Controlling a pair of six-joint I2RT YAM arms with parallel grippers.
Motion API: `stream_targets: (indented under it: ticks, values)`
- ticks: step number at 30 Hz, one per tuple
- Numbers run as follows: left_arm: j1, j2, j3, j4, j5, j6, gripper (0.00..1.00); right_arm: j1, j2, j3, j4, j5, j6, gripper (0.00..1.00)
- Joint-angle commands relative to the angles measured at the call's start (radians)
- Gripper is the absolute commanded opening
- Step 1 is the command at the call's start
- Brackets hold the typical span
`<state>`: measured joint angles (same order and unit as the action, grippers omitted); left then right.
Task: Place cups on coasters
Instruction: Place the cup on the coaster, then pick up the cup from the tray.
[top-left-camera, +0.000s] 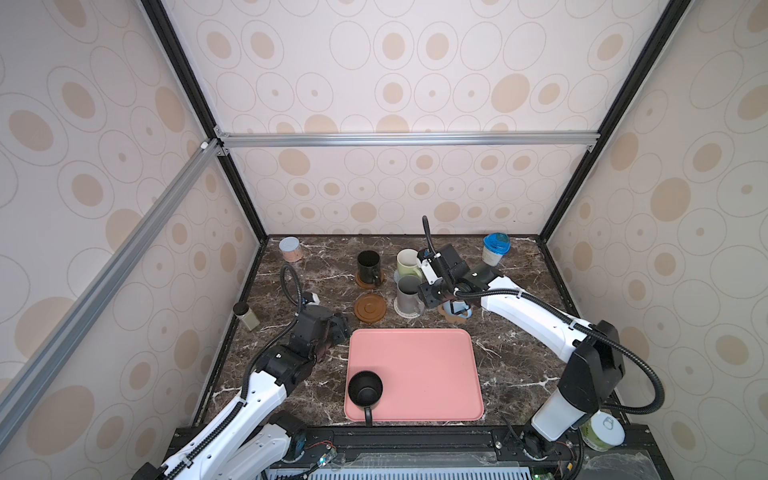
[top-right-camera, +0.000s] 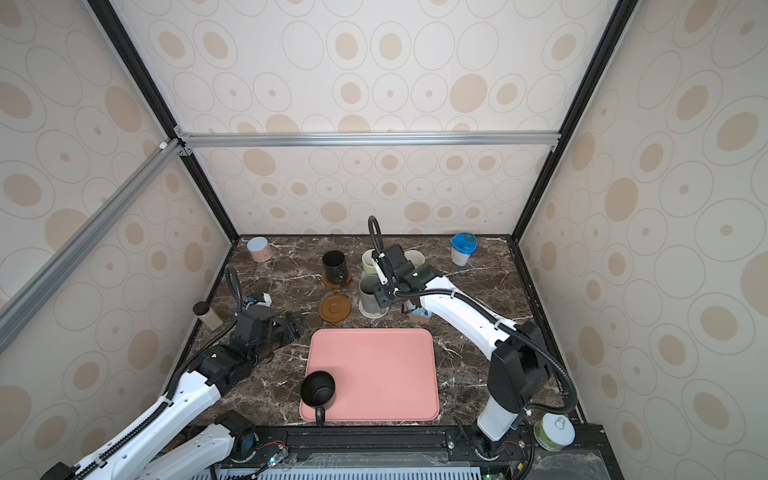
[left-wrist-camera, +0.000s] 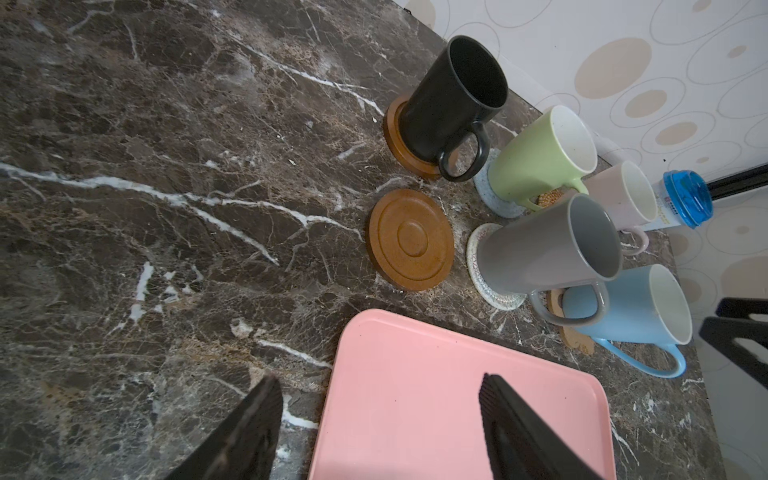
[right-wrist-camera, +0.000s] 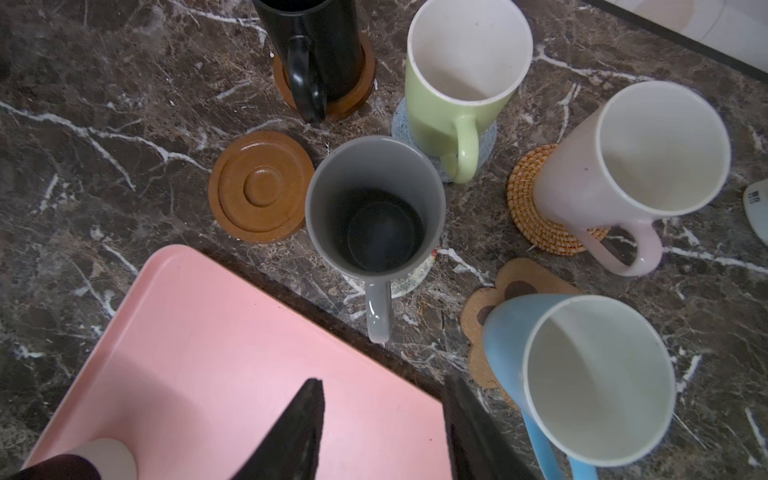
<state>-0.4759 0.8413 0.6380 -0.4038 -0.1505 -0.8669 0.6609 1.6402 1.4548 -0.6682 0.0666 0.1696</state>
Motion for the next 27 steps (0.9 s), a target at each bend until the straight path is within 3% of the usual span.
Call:
stream_targets:
  ticks: [1,18,27]
  values:
    - [0.010,0.007,0.027,-0.020,-0.023,0.021,0.76,-0.002,-0.049,-0.034,-0.069,-0.030,0.081,0.50]
    - [0.011,0.016,0.041,-0.024,-0.021,0.037,0.76,0.013,-0.141,-0.115,-0.120,-0.034,0.221,0.51]
    - [0.010,0.115,0.188,-0.199,0.023,0.116,0.75,0.014,-0.149,-0.127,-0.107,-0.039,0.233,0.51]
